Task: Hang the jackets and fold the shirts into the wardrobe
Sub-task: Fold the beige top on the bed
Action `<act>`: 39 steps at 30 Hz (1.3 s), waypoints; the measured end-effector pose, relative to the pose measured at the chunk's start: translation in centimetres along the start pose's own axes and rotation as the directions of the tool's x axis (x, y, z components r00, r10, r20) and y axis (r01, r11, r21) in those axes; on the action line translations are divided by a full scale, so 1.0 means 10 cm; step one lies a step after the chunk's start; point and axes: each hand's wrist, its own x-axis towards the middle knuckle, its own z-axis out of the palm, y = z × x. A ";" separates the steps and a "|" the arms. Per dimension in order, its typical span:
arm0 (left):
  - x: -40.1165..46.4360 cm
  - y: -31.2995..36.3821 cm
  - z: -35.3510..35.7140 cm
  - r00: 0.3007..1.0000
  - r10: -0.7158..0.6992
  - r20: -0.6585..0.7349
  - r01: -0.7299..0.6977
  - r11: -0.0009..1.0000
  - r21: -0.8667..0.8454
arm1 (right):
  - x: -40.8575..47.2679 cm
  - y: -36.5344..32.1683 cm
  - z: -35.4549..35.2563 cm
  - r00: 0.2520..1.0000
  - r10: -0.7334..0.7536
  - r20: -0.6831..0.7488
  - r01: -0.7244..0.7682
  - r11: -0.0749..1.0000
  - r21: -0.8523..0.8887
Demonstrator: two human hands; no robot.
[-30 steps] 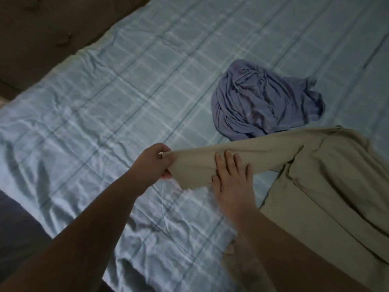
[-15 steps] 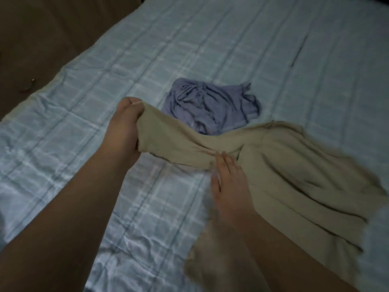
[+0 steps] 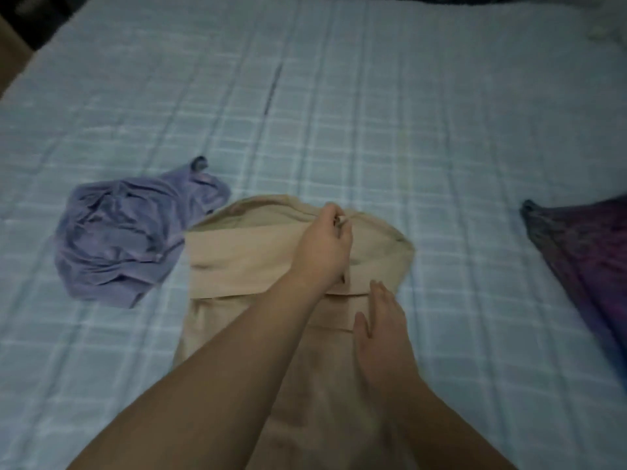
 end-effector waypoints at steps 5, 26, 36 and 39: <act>-0.14 -0.21 1.16 0.986 -0.070 0.154 0.040 0.980 0.193 | -0.12 0.51 -0.41 0.998 0.055 -0.008 -0.053 0.986 0.159; -1.47 -0.88 0.47 0.986 0.017 0.168 -0.052 0.977 0.207 | -0.85 0.62 0.09 0.990 -0.140 0.032 0.140 0.990 0.017; -3.16 -2.37 -1.25 0.948 -0.317 -0.005 0.253 0.748 0.614 | -2.36 0.80 0.42 0.925 0.369 -0.087 -0.368 0.929 0.029; -3.36 -2.50 -1.40 0.852 -0.522 -0.035 0.496 0.784 0.373 | -2.42 0.72 0.36 0.798 0.602 -0.027 -0.586 0.786 0.196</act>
